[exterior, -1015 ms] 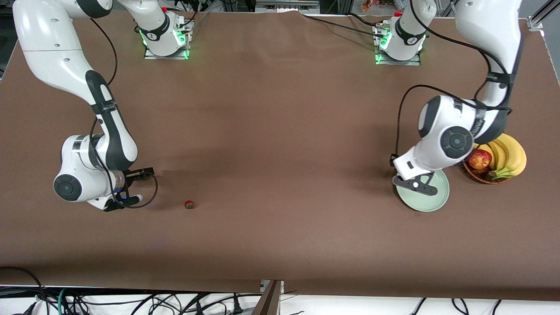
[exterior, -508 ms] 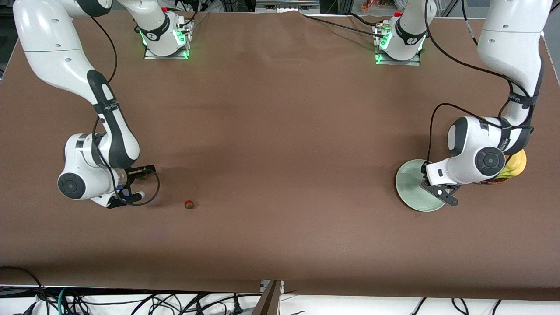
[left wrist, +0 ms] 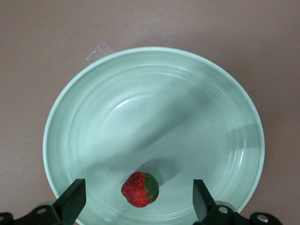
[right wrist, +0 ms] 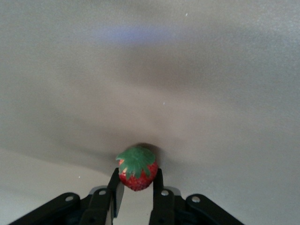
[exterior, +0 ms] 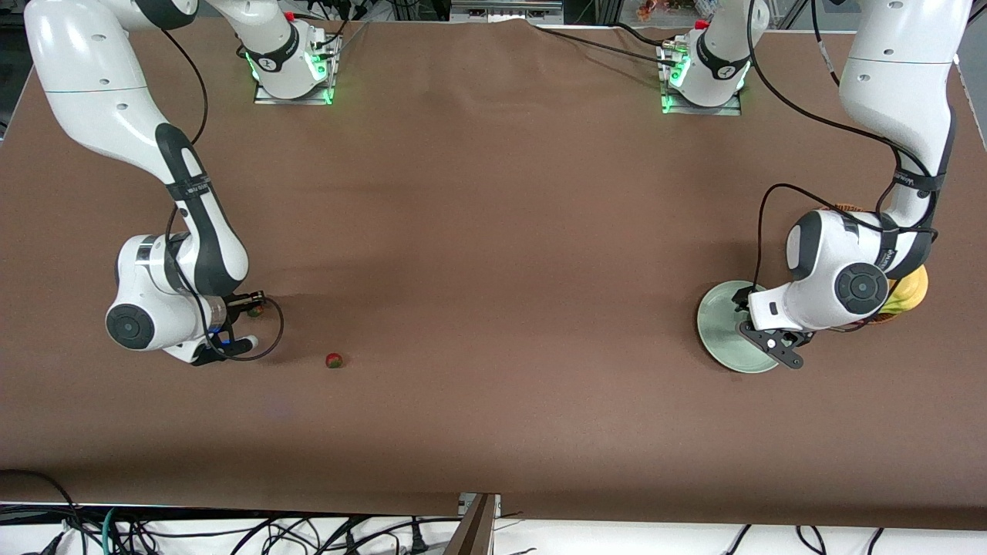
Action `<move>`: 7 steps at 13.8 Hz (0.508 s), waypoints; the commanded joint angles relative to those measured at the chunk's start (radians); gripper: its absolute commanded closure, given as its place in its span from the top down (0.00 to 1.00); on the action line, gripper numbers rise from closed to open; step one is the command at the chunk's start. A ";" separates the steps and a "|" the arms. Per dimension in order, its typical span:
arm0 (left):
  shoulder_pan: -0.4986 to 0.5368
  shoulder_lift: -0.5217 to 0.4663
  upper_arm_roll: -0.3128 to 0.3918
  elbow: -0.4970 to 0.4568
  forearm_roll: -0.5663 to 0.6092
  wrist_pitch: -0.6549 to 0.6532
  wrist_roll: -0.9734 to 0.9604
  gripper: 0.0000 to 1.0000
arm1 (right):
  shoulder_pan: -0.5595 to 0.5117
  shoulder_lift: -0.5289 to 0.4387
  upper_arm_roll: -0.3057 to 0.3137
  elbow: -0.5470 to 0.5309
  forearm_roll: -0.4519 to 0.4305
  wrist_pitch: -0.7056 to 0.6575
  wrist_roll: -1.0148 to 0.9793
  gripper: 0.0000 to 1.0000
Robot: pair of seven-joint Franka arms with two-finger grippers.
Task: Collect all strawberries into plate
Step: 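Lower the strawberry onto the green plate and open the left gripper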
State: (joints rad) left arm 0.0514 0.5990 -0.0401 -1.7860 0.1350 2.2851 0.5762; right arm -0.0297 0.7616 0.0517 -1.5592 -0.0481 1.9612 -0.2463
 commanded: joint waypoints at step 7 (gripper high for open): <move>-0.007 0.001 -0.006 0.226 -0.150 -0.204 -0.036 1.00 | 0.140 -0.019 0.030 0.112 0.004 0.018 0.167 0.01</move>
State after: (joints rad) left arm 0.0464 0.5961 -0.0465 -1.5903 0.0517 2.1122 0.5605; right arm 0.0189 0.7557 0.0818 -1.4768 -0.0451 1.9876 -0.1919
